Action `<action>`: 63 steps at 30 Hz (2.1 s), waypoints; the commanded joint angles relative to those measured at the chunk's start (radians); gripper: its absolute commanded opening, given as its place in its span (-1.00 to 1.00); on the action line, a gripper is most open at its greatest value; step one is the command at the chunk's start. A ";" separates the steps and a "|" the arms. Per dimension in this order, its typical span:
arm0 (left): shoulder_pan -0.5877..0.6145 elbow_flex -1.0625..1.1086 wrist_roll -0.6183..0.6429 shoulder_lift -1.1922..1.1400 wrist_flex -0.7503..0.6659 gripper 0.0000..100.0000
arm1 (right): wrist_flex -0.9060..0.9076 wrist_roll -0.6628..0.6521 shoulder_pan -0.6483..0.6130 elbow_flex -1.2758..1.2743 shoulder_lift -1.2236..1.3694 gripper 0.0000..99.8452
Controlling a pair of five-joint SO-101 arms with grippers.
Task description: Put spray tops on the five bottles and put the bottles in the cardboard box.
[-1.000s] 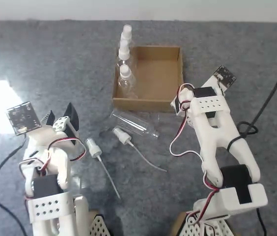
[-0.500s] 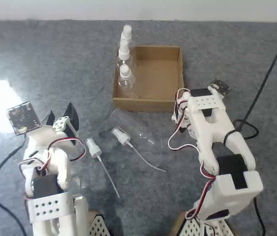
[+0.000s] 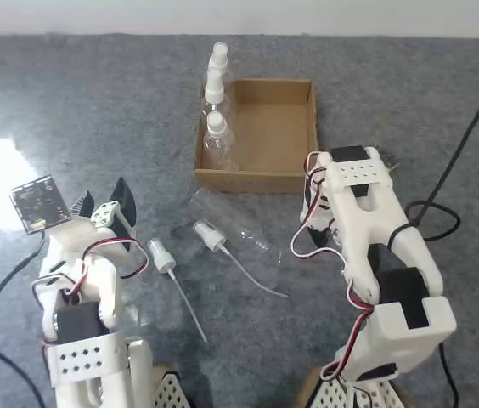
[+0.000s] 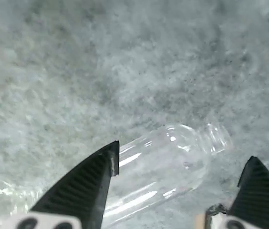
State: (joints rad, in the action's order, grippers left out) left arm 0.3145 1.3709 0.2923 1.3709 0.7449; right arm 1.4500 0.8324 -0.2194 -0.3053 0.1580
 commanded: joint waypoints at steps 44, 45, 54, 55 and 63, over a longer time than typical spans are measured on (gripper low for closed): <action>0.002 -0.005 -0.026 0.012 -0.034 -0.63 | -0.085 -0.098 -0.219 -0.278 -0.572 -0.27; 0.002 -0.005 -0.026 0.012 -0.034 -0.63 | -0.094 -0.077 -0.223 -0.281 -0.562 -0.27; 0.003 -0.005 -0.026 0.012 -0.034 -0.63 | -0.374 0.080 -0.217 -0.367 -0.412 -0.27; 0.003 -0.005 -0.026 0.012 -0.034 -0.63 | -0.400 0.087 -0.217 -0.376 -0.398 -0.27; 0.003 -0.005 -0.026 0.012 -0.034 -0.63 | -0.495 0.095 -0.156 -0.394 -0.321 -0.28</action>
State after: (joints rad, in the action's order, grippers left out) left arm 0.3145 1.3709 0.2770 1.3709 0.7449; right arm 0.9897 0.9137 -0.4250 -0.7027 -0.1657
